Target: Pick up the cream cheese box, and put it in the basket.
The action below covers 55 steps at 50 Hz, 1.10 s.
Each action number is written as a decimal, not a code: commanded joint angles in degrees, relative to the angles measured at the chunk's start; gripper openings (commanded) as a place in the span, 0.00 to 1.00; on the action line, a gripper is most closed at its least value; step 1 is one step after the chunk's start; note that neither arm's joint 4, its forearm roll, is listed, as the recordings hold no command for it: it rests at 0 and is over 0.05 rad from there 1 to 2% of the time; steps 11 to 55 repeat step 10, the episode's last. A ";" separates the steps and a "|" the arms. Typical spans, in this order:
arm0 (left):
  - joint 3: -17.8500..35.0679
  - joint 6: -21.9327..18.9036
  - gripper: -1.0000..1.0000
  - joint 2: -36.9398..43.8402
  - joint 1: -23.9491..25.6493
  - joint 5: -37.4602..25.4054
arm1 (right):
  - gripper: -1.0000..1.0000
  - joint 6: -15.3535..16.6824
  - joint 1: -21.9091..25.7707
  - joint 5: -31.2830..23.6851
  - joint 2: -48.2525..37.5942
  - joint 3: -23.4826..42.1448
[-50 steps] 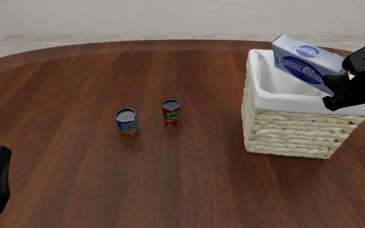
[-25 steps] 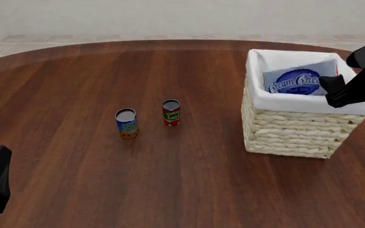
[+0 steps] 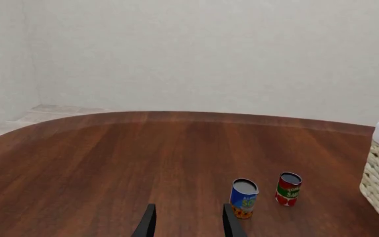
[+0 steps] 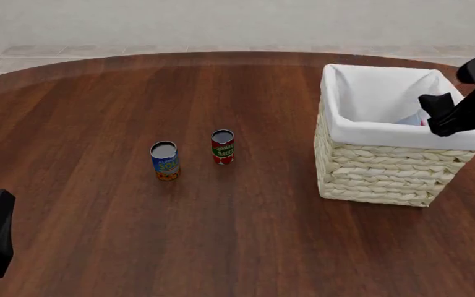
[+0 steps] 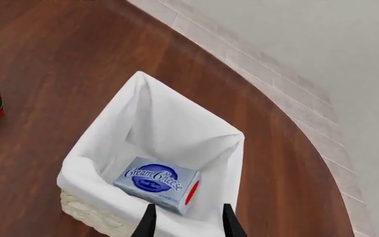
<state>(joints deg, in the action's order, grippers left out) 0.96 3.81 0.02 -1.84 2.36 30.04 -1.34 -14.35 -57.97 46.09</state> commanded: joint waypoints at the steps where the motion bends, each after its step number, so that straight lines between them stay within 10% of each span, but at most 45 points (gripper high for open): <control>1: 0.03 -0.04 1.00 0.00 0.01 -0.01 | 1.00 0.24 -0.10 -0.42 0.54 0.42; 55: 0.07 0.01 1.00 0.00 -0.01 -0.04 | 1.00 1.01 0.24 -1.53 1.46 1.67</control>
